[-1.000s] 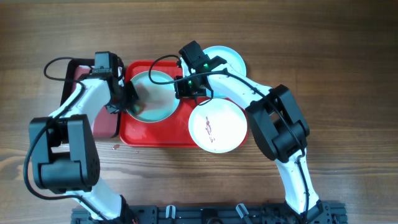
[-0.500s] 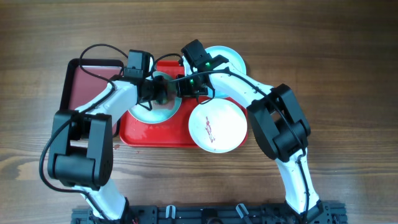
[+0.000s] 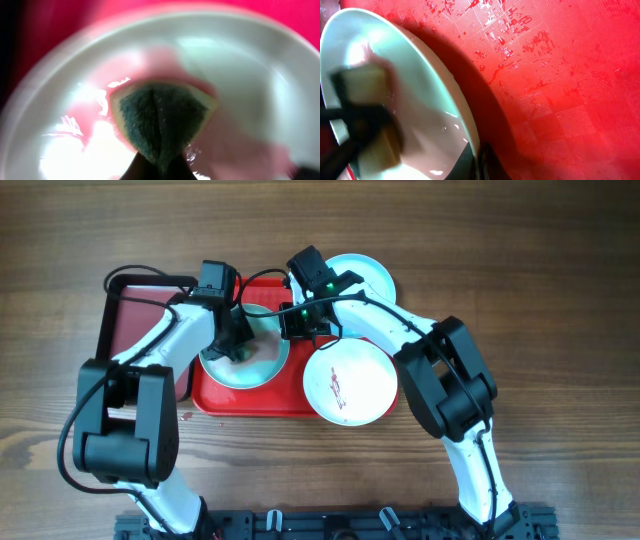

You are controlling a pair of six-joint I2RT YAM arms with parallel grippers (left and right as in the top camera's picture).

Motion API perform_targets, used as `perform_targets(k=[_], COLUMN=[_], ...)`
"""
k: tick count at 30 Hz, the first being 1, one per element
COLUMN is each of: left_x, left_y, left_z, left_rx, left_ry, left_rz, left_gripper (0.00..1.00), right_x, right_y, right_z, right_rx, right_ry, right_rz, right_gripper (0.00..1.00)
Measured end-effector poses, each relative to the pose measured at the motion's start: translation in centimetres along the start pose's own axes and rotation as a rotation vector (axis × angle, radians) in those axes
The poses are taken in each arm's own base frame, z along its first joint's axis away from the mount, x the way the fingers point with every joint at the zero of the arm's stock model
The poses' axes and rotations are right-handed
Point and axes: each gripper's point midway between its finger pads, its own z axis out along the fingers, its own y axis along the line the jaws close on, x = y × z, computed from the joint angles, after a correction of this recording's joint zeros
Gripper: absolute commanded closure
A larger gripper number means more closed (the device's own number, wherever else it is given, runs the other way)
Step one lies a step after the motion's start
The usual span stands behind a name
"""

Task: Clean dirty plates on tray and stack at the side
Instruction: 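Scrub the plate surface with the sponge in the left gripper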

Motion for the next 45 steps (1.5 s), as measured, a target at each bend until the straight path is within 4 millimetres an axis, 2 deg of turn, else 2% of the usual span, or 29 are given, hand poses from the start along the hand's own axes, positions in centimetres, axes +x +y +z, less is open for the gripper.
perform_targets(k=[3, 5, 8, 10, 12, 13, 15, 17, 19, 21, 23, 26, 27, 30, 32, 35, 37, 38, 40, 42, 45], left_x=[2.7, 3.6, 2.7, 0.9, -0.8, -2.0, -3.8, -4.4, -3.1, -1.4, 1.0, 2.7, 3.9, 5.0, 4.5, 2.6, 0.1, -1.5, -3.1, -3.7, -2.8], left_y=[-3.8, -6.0, -7.5, -7.8, -7.2, -6.3, -4.2, -1.4, 1.0, 1.9, 2.6, 2.2, 1.0, -2.9, -5.2, -6.3, -5.9, -5.0, -3.1, -0.6, 1.5], left_z=[-0.2, -0.1, 0.1, 0.4, 0.8, 0.9, 0.8, 0.6, 0.1, 0.0, -0.5, -0.6, -0.6, -0.5, -0.3, 0.3, 0.6, 0.7, 0.6, 0.2, -0.2], left_rx=[0.249, 0.400, 0.471, 0.446, 0.374, 0.299, 0.165, 0.014, -0.107, -0.146, -0.157, -0.106, -0.013, 0.243, 0.368, 0.389, 0.305, 0.226, 0.101, -0.045, -0.155], left_ry=[0.129, 0.160, 0.105, 0.021, -0.050, -0.105, -0.180, -0.219, -0.170, -0.097, 0.016, 0.108, 0.177, 0.232, 0.205, 0.096, -0.023, -0.088, -0.148, -0.165, -0.131], left_rz=[0.154, 0.230, 0.266, 0.249, 0.205, 0.167, 0.097, 0.024, -0.019, -0.029, -0.041, 0.004, 0.036, 0.152, 0.209, 0.267, 0.279, 0.256, 0.209, 0.149, 0.093], left_gripper=[0.96, 0.96, 0.96, 0.96, 0.96, 0.96, 0.96, 0.96, 0.96, 0.96, 0.96, 0.96, 0.96, 0.96, 0.96, 0.96, 0.96, 0.96, 0.96, 0.96, 0.96], right_x=[0.0, 0.0, -0.2, -0.3, -0.3, -0.3, -0.3, -0.3, -0.3, 0.0, 0.3, 0.2, 0.3, 0.2, 0.1, -0.1, -0.1, -0.1, -0.1, -0.1, 0.1], right_y=[0.0, -0.1, -0.4, -0.5, -0.5, -0.5, -0.5, -0.5, -0.5, -0.1, 0.2, 0.2, 0.2, 0.1, -0.1, -0.3, -0.3, -0.3, -0.3, -0.3, 0.0], right_z=[0.0, 0.0, -0.1, -0.2, -0.2, -0.2, -0.2, -0.2, -0.2, 0.0, 0.1, 0.1, 0.1, 0.1, 0.0, -0.1, -0.1, -0.1, -0.1, -0.1, 0.0], right_rx=[0.001, 0.002, 0.006, 0.007, 0.005, 0.005, 0.005, 0.005, 0.004, 0.002, -0.004, -0.005, -0.004, -0.003, 0.001, 0.004, 0.006, 0.006, 0.006, 0.005, 0.001], right_ry=[0.001, 0.001, -0.006, -0.008, -0.008, -0.008, -0.008, -0.008, -0.008, 0.001, 0.008, 0.008, 0.008, 0.008, 0.004, -0.002, -0.003, -0.003, -0.003, -0.003, 0.002], right_rz=[0.001, 0.002, 0.008, 0.014, 0.013, 0.013, 0.013, 0.013, 0.013, 0.005, -0.015, -0.024, -0.024, -0.022, -0.015, -0.004, -0.001, 0.000, 0.002, 0.002, -0.004], right_gripper=[0.96, 0.96, 0.96, 0.96, 0.96, 0.96, 0.96, 0.96, 0.96, 0.96, 0.96, 0.96, 0.96, 0.96, 0.96, 0.96, 0.96, 0.96, 0.96, 0.96, 0.96])
